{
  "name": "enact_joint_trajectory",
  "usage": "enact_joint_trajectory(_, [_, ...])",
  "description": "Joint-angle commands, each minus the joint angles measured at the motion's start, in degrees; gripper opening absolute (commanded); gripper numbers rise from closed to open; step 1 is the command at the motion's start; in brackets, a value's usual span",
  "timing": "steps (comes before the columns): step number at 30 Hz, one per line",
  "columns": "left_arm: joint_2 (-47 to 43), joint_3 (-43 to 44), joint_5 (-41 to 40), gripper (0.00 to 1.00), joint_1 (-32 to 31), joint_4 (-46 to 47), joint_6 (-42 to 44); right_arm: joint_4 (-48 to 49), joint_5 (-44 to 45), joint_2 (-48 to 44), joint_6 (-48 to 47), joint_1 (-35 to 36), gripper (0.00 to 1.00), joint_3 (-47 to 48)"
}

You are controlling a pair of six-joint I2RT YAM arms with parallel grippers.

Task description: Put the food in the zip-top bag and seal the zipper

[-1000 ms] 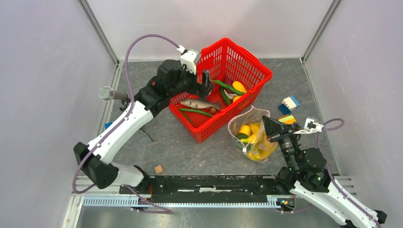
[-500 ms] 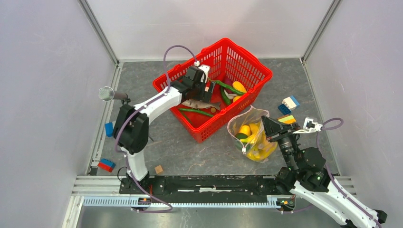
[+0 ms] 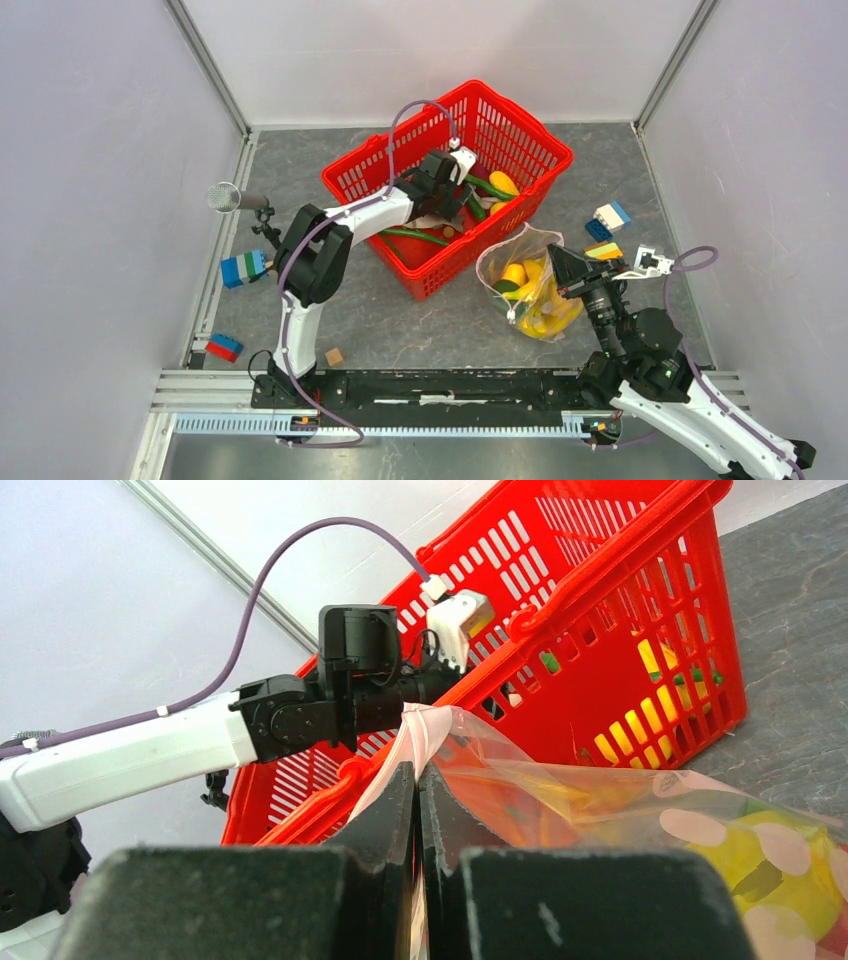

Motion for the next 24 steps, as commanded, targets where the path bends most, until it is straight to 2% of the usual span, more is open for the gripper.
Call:
enact_joint_trajectory(1, [2.98,5.75,-2.13,0.93,0.03,-3.12,5.70,0.55,1.67,-0.04,-0.81,0.23,0.06,2.44])
enact_joint_trajectory(9, [7.70,8.53,-6.02,0.84,0.39,-7.76,6.48,-0.06,1.85,-0.63,-0.62,0.22,0.06,2.36])
enact_joint_trajectory(14, [8.69,9.22,-6.41,0.75,0.61,-7.14,6.67,-0.39,1.75,-1.07,-0.42,0.26,0.06,2.40])
enact_joint_trajectory(24, [5.57,9.08,-5.54,0.29,0.61,-8.98,4.22,-1.30,1.85,-2.97,0.03,0.22,0.06,2.09])
